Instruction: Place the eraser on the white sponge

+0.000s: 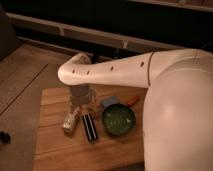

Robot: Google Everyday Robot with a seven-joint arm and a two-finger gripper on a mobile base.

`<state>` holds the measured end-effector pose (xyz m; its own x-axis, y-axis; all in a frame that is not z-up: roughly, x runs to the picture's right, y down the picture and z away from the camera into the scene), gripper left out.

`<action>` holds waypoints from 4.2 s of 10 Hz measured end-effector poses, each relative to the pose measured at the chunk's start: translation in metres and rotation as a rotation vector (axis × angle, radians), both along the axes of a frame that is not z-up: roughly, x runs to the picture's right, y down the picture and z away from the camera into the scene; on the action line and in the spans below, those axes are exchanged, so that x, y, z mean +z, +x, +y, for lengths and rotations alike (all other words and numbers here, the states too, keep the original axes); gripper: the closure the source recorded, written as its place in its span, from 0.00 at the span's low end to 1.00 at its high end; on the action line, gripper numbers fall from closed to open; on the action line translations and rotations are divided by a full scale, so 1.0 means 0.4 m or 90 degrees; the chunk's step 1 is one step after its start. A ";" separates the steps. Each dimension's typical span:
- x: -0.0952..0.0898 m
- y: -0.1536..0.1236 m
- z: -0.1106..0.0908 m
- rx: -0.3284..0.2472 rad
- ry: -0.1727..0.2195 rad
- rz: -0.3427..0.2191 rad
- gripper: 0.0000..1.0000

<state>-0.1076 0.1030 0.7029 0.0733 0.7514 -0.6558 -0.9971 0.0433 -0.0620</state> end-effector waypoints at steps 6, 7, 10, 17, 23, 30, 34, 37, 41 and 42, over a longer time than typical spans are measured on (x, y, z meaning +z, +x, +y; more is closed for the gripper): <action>0.053 -0.043 -0.137 -0.070 0.111 -0.074 0.35; 0.071 -0.023 -0.122 -0.063 0.105 -0.070 0.35; 0.135 0.051 -0.039 0.001 0.056 -0.050 0.35; 0.172 0.085 0.018 0.006 0.015 -0.041 0.35; 0.232 0.038 0.123 -0.062 -0.021 -0.095 0.35; 0.314 -0.064 0.201 -0.112 -0.074 -0.171 0.35; 0.342 -0.045 0.218 -0.103 -0.099 -0.169 0.35; 0.355 -0.028 0.229 -0.098 -0.113 -0.158 0.36; 0.371 -0.014 0.249 -0.086 -0.128 -0.159 0.69; 0.375 -0.008 0.252 -0.082 -0.130 -0.158 0.82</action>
<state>-0.1109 0.2039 0.8528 0.3349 0.5801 -0.7425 -0.9379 0.1294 -0.3219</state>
